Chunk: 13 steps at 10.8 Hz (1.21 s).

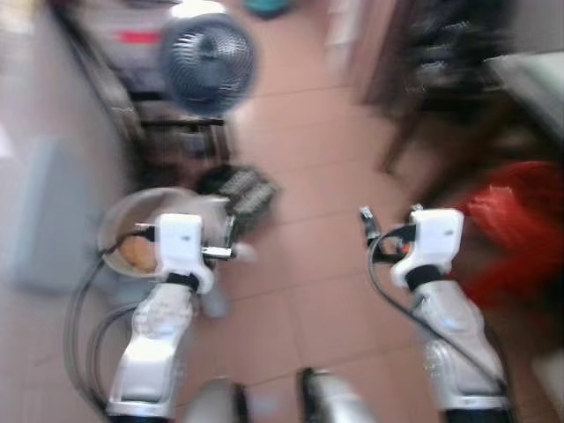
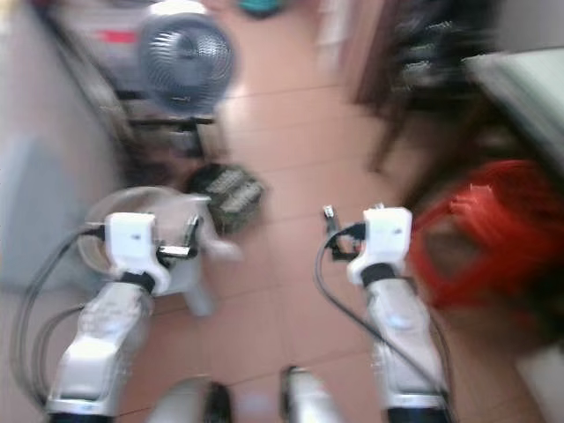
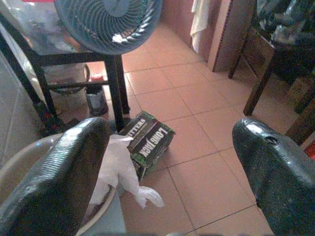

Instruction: Setting the table

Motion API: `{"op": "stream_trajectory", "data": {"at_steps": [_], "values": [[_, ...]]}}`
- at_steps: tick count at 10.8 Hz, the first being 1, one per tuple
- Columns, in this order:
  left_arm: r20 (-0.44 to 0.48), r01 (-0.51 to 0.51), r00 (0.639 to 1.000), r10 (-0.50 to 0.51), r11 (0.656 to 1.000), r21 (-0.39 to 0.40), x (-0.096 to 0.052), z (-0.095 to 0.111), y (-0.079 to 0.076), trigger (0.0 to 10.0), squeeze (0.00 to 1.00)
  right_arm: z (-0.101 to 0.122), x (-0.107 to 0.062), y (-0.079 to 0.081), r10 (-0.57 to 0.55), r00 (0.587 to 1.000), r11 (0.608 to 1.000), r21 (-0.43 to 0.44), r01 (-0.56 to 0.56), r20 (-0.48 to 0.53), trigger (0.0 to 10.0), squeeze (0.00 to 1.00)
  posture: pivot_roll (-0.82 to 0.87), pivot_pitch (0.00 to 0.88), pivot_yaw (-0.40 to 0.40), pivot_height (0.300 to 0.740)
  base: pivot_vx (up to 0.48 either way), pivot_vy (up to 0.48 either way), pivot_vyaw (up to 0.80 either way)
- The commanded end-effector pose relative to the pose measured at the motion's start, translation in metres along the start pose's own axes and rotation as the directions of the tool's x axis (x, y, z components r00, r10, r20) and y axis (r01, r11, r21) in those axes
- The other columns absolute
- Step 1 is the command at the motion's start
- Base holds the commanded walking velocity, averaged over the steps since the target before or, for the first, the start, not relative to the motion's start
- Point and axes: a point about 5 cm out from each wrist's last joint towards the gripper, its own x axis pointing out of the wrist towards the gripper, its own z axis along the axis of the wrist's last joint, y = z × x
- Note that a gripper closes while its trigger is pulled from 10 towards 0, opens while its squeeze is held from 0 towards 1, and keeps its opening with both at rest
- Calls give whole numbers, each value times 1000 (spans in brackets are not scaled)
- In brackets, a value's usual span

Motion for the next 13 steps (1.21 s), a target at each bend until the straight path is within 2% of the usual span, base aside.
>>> {"op": "stream_trajectory", "data": {"at_steps": [1, 4, 5, 6, 9, 11, 12, 13], "values": [[-5, 0, 1000, 0, 1000, -16, -2, 0, 2, 10000, 0, -2, -2, -1, -2, 1000, 1000, 0, 2, -15, 10000, 0, -26, 189, 20, 740, 0, 0, -800], [14, 13, 1000, -12, 999, -48, -1, 3, 0, 10000, 0, -1, -2, -3, -5, 1000, 1000, -4, 5, -18, 10000, 0, -27, 187, 19, 740, 0, 0, -800], [19, 6, 1000, -6, 1000, -9, -2, 1, 4, 10000, 0, -1, -2, -4, -6, 1000, 1000, -4, 6, -16, 10000, 0, -26, 191, 21, 740, 0, 0, -800], [11, -22, 1000, 22, 1000, -6, -3, -1, 10, 10000, 0, -1, -3, -4, -8, 1000, 1000, -2, 8, -15, 10000, 0, -26, 190, 20, 740, 0, 0, -800], [11, 1, 1000, -1, 1000, 3, -1, 0, 10, 10000, 0, -1, -3, -3, -6, 1000, 1000, -2, 6, -11, 10000, 0, -28, 182, 20, 740, 0, 0, -800], [23, 15, 1000, -15, 1000, -19, -1, 1, 8, 10000, 0, 3, -3, -5, -7, 1000, 1000, -16, 7, 3, 10000, 0, -26, 181, 13, 740, 0, 0, -800], [54, 12, 999, -9, 998, -54, -1, 5, 8, 10000, 0, 9, -5, -5, -2, 999, 998, -68, 4, 40, 10000, 0, -21, 185, 11, 740, 0, 0, -800], [75, -2, 997, 7, 998, -70, -4, 7, 7, 10000, 0, 14, -8, -7, -12, 998, 996, -82, 16, 60, 10000, 0, -21, 185, 11, 740, 0, 0, -800]]}}
